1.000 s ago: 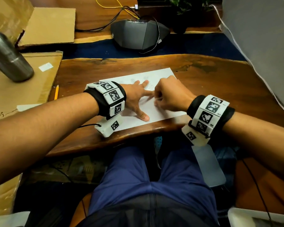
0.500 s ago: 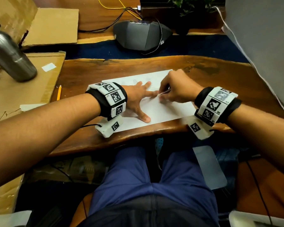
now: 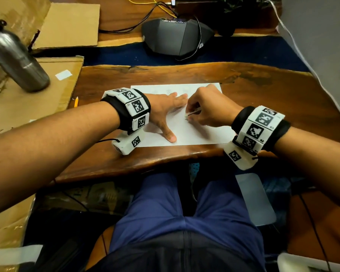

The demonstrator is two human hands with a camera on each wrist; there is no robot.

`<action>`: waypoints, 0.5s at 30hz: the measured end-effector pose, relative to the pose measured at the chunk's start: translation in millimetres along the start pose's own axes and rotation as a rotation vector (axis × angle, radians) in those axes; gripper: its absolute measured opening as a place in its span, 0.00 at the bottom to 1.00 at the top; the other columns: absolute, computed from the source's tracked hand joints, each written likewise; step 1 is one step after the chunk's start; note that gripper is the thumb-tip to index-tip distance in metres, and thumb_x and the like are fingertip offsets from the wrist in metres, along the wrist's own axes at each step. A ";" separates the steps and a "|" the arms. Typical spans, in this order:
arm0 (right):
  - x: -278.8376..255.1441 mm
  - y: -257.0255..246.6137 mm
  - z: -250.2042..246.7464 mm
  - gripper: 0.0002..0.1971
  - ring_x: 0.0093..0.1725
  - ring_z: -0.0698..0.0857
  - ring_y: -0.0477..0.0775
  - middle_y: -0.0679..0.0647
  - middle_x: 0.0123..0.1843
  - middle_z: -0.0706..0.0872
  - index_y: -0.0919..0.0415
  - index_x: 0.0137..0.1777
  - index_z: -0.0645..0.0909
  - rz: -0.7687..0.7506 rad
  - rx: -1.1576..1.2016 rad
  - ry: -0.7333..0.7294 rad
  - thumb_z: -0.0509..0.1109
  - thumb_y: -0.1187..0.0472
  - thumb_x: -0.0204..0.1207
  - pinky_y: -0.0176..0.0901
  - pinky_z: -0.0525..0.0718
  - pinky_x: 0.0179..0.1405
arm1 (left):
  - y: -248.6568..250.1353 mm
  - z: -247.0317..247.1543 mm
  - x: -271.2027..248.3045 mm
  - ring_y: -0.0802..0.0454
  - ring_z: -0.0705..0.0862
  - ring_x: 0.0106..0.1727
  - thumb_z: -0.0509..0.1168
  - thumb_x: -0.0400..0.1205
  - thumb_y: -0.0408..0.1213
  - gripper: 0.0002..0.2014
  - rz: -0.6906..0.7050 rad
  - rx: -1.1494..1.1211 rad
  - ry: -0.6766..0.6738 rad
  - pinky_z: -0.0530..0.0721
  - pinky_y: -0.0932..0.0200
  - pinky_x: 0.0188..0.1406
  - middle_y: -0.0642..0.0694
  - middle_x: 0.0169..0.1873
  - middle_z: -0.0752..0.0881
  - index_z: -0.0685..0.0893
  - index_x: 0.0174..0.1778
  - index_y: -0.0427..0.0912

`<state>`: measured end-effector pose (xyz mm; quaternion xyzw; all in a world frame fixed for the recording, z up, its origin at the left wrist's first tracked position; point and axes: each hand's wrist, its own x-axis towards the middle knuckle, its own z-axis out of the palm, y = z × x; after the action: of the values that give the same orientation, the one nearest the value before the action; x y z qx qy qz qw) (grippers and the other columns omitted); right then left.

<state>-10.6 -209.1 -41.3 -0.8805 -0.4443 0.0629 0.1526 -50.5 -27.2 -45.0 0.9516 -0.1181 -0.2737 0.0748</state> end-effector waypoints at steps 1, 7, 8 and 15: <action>-3.9 -7.0 1.7 0.09 0.44 0.90 0.54 0.55 0.45 0.93 0.62 0.49 0.93 -0.041 0.019 -0.041 0.81 0.60 0.71 0.46 0.89 0.48 | -0.4 0.0 -0.1 0.47 0.45 0.87 0.81 0.62 0.61 0.66 0.004 -0.008 0.004 0.45 0.45 0.85 0.49 0.88 0.42 0.43 0.88 0.54; 4.8 0.5 -1.8 0.07 0.40 0.88 0.52 0.53 0.42 0.94 0.60 0.45 0.94 -0.012 0.051 -0.053 0.81 0.57 0.71 0.51 0.90 0.48 | -1.5 0.8 2.0 0.46 0.38 0.87 0.80 0.63 0.62 0.63 0.022 0.036 0.005 0.41 0.41 0.83 0.52 0.87 0.39 0.46 0.88 0.56; 7.5 4.4 -1.5 0.07 0.41 0.87 0.53 0.54 0.43 0.93 0.60 0.45 0.93 0.012 0.029 -0.018 0.81 0.57 0.72 0.53 0.90 0.48 | -2.5 1.2 2.4 0.45 0.36 0.87 0.80 0.63 0.63 0.64 0.006 0.036 -0.001 0.41 0.39 0.83 0.51 0.87 0.36 0.45 0.88 0.58; 4.7 -7.6 -1.7 0.06 0.39 0.90 0.49 0.50 0.39 0.93 0.59 0.43 0.93 -0.042 0.059 -0.158 0.82 0.57 0.70 0.41 0.87 0.44 | -3.6 0.8 3.0 0.42 0.34 0.86 0.79 0.61 0.66 0.62 -0.025 0.047 -0.028 0.44 0.31 0.83 0.50 0.86 0.33 0.46 0.86 0.65</action>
<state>-13.2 -201.4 -37.1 -0.8585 -0.4712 0.1421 0.1441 -47.8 -24.6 -47.9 0.9505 -0.1137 -0.2853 0.0471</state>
